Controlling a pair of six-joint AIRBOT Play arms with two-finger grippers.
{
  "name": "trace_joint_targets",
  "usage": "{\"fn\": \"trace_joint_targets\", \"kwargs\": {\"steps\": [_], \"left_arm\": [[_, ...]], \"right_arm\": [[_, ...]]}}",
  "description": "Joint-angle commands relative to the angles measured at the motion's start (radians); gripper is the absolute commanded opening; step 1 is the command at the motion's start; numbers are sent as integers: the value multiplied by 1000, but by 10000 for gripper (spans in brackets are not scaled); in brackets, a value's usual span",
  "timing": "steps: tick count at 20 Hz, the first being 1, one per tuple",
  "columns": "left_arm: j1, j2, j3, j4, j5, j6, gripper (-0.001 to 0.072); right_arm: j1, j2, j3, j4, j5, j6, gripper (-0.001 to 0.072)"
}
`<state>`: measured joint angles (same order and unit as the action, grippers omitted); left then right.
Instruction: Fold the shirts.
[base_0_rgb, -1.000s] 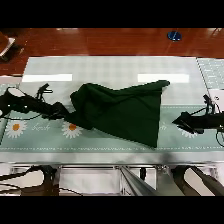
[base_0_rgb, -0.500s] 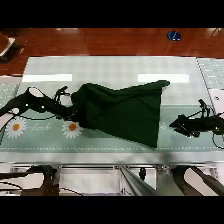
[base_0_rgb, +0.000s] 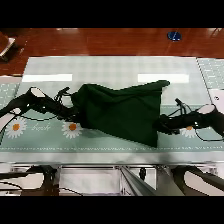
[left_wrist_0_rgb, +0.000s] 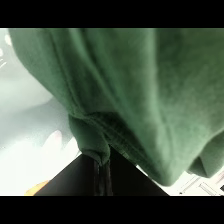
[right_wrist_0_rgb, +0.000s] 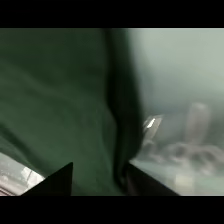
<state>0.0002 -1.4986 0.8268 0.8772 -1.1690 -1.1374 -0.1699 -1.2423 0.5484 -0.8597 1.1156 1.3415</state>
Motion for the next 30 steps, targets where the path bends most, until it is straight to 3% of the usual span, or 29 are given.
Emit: {"fn": "trace_joint_targets", "kwargs": {"steps": [1,3,7,12,16,19,24,27,30], "left_arm": [[0,3,0,-5,8,0,24],[11,27,10,-10,-2,-6,23],[127,208,126,-48,-46,-8,23],[371,562,383,-381,72,4,23],[497,784,606,-382,160,4,23],[544,902,740,-286,245,0,23],[515,1050,871,39,403,0,23],[459,1070,878,142,405,-5,23],[436,1044,844,163,344,-85,23]], "right_arm": [[138,-60,51,76,-25,-17,275],[190,-61,131,89,10,-79,16],[177,-30,479,77,211,-93,21],[86,108,1091,25,209,4,20],[71,311,1302,-110,179,58,20],[71,493,1309,-205,147,78,20],[71,654,1309,-254,197,108,21],[71,675,1309,-277,255,133,20],[71,669,1293,-276,308,146,21]]}}
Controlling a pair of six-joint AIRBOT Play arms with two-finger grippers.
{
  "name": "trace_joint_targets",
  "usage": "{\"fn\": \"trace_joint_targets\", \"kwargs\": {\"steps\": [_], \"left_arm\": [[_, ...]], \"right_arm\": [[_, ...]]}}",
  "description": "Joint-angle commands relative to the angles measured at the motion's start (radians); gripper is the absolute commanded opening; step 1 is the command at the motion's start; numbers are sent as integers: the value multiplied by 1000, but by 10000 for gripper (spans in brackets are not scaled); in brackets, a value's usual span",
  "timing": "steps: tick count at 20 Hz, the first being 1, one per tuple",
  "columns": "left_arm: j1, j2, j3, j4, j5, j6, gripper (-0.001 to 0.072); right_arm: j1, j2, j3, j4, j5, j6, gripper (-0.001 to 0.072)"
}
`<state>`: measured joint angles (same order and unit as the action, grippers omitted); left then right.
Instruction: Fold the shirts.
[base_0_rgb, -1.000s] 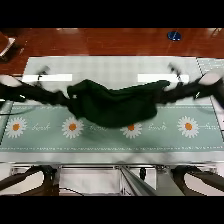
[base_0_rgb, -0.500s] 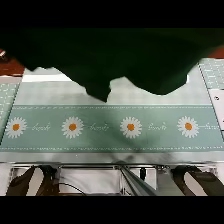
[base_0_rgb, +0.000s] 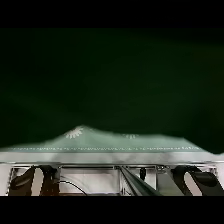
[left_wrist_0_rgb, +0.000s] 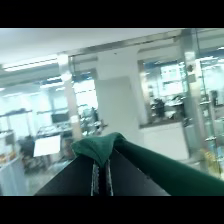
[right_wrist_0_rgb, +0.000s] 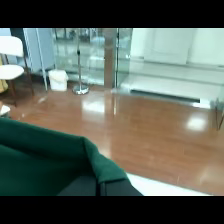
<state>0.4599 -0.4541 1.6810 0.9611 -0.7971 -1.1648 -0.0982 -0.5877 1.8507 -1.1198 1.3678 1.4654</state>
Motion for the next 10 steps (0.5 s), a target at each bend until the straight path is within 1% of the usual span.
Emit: {"fn": "trace_joint_targets", "kwargs": {"steps": [1,2,4,5,7,8,10], "left_arm": [[-24,-16,-38,77,-67,-101,23],[-24,-34,-70,54,-108,-137,23],[-24,-89,-167,-65,-185,-138,23],[-24,-122,-220,-136,-203,-124,23],[-26,-208,-332,-268,-198,-75,23],[-36,-259,-369,-294,-197,-50,23],[-93,-394,-403,-296,-198,-22,23]], "right_arm": [[0,14,-32,-11,73,32,20],[0,14,-67,-3,89,36,21],[0,14,-181,35,109,39,21],[0,14,-259,73,100,39,20],[0,8,-415,153,34,10,20],[0,-3,-492,153,-6,3,19],[0,-50,-614,153,-89,-24,19]]}}
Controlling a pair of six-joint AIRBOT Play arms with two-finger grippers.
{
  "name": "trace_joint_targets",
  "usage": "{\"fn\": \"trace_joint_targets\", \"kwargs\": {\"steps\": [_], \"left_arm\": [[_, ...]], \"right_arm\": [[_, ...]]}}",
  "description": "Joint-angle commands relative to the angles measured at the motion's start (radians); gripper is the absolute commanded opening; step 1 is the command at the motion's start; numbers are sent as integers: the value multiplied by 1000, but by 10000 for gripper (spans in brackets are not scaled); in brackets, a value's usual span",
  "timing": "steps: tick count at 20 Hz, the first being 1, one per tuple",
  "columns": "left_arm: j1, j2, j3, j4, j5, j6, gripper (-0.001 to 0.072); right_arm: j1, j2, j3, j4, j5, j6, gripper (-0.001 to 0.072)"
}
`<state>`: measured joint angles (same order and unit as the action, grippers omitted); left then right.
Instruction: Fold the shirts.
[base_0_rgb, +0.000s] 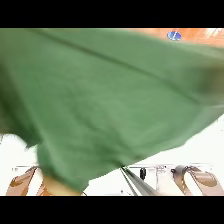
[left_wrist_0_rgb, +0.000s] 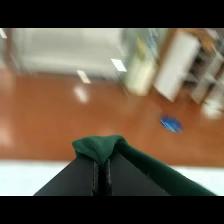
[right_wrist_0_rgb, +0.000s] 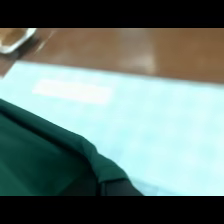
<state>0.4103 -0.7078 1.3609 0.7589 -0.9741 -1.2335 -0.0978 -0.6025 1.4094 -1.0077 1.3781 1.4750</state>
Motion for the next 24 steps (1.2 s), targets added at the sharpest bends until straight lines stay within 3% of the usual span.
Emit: {"fn": "trace_joint_targets", "kwargs": {"steps": [1,7,9,12,13,14,15,16,18,20,22,24], "left_arm": [[-85,-207,-84,-94,-16,64,23],[-338,-592,-50,-94,245,95,23],[-391,-690,-30,-94,302,96,23],[-441,-795,-19,-120,288,94,24],[-449,-816,-19,-148,256,90,26],[-453,-836,-19,-167,208,84,97],[-451,-846,-19,-167,157,85,316],[-438,-851,-18,-153,95,85,516],[-364,-849,-1,-102,-99,59,508],[-253,-843,7,0,-319,-21,508],[-150,-809,-31,155,-459,-77,507],[-66,-727,-157,222,-505,-37,508]], "right_arm": [[0,-82,-224,40,-147,-51,19],[-43,-500,-232,53,-410,-100,19],[-84,-668,-161,127,-441,-120,20],[-101,-897,-20,234,-428,-134,21],[-101,-958,26,261,-410,-132,33],[-101,-1017,75,283,-386,-120,202],[-105,-1060,115,290,-362,-105,378],[-114,-1092,153,288,-327,-91,408],[-165,-1097,188,281,-250,-93,408],[-253,-1058,189,215,-134,-104,408],[-328,-995,183,45,16,-153,404],[-370,-888,100,-177,35,-110,403]]}}
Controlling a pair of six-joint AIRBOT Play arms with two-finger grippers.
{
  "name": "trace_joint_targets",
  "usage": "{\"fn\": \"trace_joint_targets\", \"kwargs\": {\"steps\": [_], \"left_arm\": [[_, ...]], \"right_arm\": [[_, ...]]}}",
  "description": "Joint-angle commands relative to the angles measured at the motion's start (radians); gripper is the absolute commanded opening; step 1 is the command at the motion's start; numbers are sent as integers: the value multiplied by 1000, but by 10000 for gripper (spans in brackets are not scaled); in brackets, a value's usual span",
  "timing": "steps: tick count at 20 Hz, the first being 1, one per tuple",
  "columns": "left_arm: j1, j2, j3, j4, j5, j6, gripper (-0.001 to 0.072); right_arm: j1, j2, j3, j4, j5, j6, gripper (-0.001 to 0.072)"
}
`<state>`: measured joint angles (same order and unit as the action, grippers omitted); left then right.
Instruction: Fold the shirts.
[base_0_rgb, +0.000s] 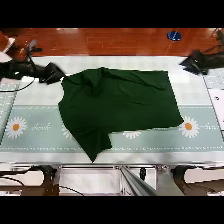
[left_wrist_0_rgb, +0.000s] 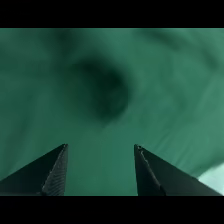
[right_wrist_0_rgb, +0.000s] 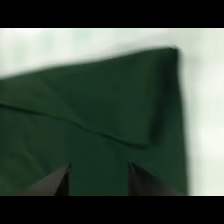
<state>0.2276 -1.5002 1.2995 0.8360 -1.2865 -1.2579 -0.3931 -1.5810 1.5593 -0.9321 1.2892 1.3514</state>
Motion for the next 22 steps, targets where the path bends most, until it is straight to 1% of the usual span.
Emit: {"fn": "trace_joint_targets", "kwargs": {"steps": [1,3,5,6,7,9,11,12,14,17,19,20,21,22], "left_arm": [[154,115,-183,144,-190,10,508],[230,236,-399,144,-113,18,508],[286,339,-596,138,-50,-11,508],[302,377,-676,123,-31,-6,508],[304,409,-747,113,6,-8,507],[287,422,-846,41,59,-3,507],[248,398,-904,-34,80,75,507],[224,385,-919,-71,107,88,507],[163,370,-929,-137,175,95,506],[24,353,-928,-218,309,95,506],[-67,324,-918,-229,374,90,504],[-92,306,-906,-231,369,91,472],[-108,289,-891,-231,346,96,282],[-109,280,-879,-232,322,111,22]], "right_arm": [[-96,167,-151,-236,64,27,403],[-123,315,-386,-190,-62,25,403],[-139,465,-644,-119,-164,23,403],[-143,532,-756,-76,-205,21,404],[-143,584,-846,-35,-235,20,403],[-143,642,-960,53,-248,7,403],[-138,651,-1022,124,-238,-16,404],[-139,651,-1038,141,-226,-18,403],[-139,651,-1044,148,-216,-18,403],[-139,651,-1044,183,-231,-16,403],[-169,651,-1041,163,-283,37,404],[-214,651,-1041,147,-308,70,404],[-269,651,-1041,118,-323,88,404],[-330,651,-1041,66,-325,102,404]]}}
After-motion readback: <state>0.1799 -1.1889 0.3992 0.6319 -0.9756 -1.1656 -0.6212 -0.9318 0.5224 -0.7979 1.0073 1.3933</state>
